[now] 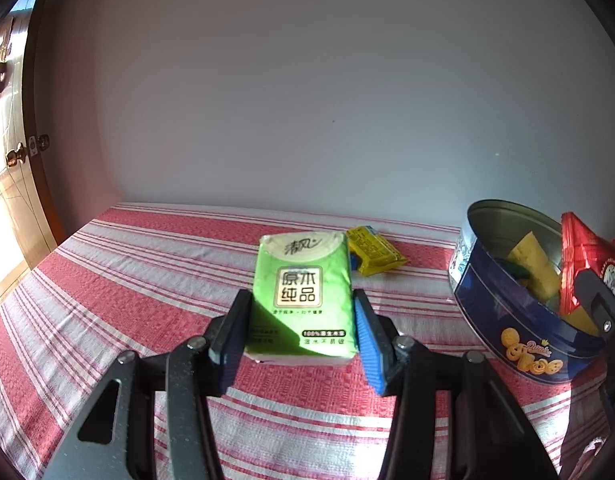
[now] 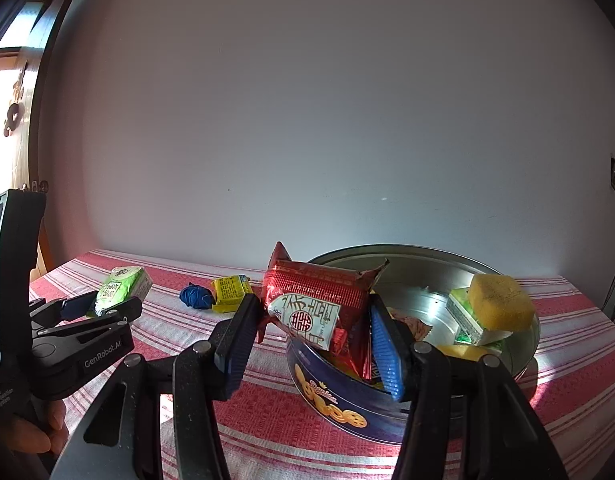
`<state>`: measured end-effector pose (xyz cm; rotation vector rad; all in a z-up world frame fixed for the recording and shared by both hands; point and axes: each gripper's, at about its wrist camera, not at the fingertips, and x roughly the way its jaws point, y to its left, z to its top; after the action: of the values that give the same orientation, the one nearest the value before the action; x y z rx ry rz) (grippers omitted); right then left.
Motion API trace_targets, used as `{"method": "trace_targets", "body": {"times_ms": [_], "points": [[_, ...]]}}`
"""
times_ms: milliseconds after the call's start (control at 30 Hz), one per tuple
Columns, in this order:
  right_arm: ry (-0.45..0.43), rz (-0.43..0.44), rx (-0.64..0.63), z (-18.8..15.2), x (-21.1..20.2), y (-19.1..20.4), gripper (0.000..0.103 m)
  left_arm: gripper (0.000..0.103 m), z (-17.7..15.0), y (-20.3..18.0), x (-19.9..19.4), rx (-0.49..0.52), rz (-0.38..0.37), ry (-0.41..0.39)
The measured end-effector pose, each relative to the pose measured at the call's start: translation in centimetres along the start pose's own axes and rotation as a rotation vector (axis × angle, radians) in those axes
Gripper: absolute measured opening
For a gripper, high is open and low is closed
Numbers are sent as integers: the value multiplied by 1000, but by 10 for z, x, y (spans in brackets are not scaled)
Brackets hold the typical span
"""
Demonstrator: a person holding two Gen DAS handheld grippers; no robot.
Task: Organize objects
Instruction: 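Carry the red packet and green tissue pack over the tin with both grippers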
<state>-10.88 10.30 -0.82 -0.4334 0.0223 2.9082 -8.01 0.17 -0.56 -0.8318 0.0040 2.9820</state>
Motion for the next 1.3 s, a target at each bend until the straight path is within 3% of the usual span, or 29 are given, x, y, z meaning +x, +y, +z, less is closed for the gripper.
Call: {"method": "trace_targets", "body": {"times_ms": [567, 1000, 1300], "points": [[-39, -107, 23, 1, -10, -51, 56, 49, 15, -60, -14, 52, -103, -51], [-54, -221, 107, 2, -9, -110, 56, 49, 21, -128, -6, 113, -198, -32], [-56, -215, 98, 4, 7, -114, 56, 49, 22, -176, 1, 166, -259, -22]]}}
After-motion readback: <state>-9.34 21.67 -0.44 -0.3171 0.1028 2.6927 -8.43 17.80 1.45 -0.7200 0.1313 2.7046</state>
